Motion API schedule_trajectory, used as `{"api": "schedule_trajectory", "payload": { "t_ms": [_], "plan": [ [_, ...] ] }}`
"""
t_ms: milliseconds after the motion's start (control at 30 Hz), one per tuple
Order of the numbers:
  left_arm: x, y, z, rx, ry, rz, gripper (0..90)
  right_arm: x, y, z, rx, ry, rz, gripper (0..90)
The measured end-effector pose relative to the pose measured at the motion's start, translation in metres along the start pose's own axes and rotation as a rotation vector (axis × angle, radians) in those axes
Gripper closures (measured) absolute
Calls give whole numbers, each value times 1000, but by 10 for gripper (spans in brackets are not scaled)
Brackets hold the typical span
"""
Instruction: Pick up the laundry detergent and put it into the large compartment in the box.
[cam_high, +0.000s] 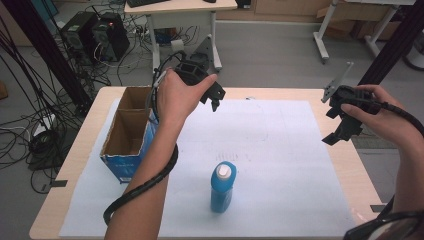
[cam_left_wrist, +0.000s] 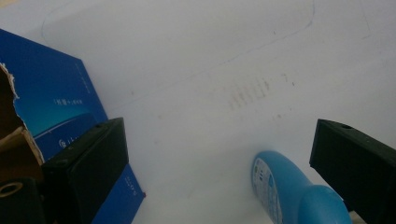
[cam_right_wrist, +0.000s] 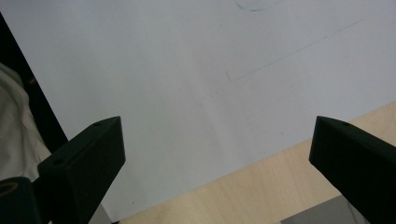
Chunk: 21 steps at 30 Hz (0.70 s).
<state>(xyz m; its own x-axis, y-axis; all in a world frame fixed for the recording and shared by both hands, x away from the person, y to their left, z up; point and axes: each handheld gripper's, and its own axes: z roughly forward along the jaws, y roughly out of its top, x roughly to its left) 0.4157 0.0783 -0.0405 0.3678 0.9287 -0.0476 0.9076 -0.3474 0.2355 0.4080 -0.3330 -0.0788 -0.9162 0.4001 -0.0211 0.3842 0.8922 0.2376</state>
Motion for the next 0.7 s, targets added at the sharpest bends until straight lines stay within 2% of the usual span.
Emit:
{"api": "schedule_trajectory", "payload": {
  "t_ms": [33,167,200,233,267,400,700],
  "plan": [
    [-4,-6,-2,-6,-3,8,47,0,0,0,-1,0,-1,35],
    [-11,-16,-5,-13,-19,32,47,0,1,1,5,-2,-2,35],
    [-17,-20,-7,-11,-20,54,47,0,4,3,15,1,-1,36],
    [-17,-20,-7,-11,-20,54,47,0,4,3,15,1,-1,36],
    [-23,-26,-11,-25,-22,59,47,1,4,4,19,-1,-1,36],
    [-39,-39,-20,-48,1,98,47,3,4,3,15,-5,0,36],
    [-61,-62,-31,-64,4,147,47,6,5,2,14,-5,-3,35]
  ]
}}
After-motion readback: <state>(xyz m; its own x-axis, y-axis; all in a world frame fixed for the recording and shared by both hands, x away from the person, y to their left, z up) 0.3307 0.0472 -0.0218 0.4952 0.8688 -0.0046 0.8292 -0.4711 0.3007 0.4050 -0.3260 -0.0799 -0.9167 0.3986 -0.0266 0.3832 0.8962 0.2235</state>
